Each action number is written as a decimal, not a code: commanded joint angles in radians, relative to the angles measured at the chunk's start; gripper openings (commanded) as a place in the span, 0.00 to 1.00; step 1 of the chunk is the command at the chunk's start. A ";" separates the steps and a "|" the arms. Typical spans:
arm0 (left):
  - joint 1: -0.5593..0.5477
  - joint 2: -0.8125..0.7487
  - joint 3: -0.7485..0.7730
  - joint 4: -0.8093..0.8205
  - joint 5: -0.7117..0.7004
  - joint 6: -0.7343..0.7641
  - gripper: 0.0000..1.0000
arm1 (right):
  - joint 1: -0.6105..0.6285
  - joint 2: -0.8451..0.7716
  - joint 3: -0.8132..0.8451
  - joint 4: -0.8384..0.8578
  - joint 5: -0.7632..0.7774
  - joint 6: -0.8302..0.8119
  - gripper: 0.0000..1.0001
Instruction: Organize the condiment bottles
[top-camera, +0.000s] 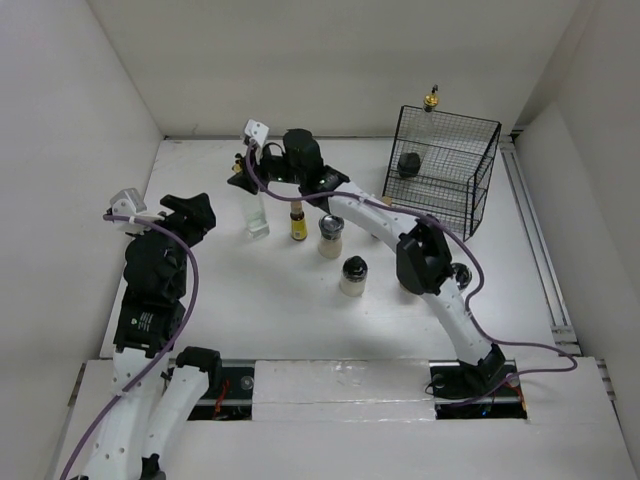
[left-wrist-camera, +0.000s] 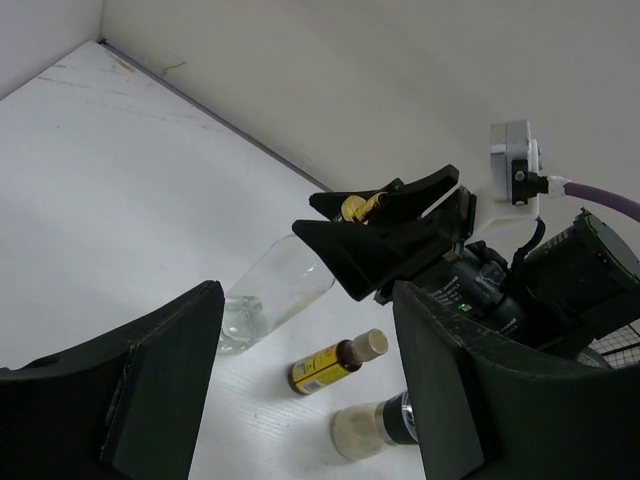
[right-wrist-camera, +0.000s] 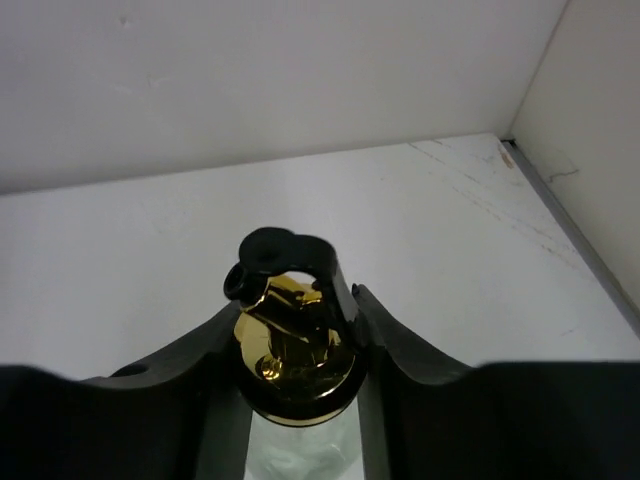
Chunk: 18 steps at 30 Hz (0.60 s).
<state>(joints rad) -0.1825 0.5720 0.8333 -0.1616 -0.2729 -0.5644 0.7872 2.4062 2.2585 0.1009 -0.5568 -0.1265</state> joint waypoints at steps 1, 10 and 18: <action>-0.002 -0.008 0.015 0.040 0.012 0.015 0.64 | 0.009 -0.002 0.043 0.172 0.037 0.083 0.28; -0.002 -0.008 0.015 0.040 0.012 0.015 0.63 | 0.009 -0.192 0.058 0.433 0.103 0.252 0.02; -0.002 -0.017 0.015 0.040 0.012 0.015 0.63 | -0.087 -0.507 -0.118 0.442 0.161 0.274 0.00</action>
<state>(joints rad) -0.1825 0.5617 0.8333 -0.1612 -0.2684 -0.5617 0.7609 2.1616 2.1605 0.2813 -0.4408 0.1139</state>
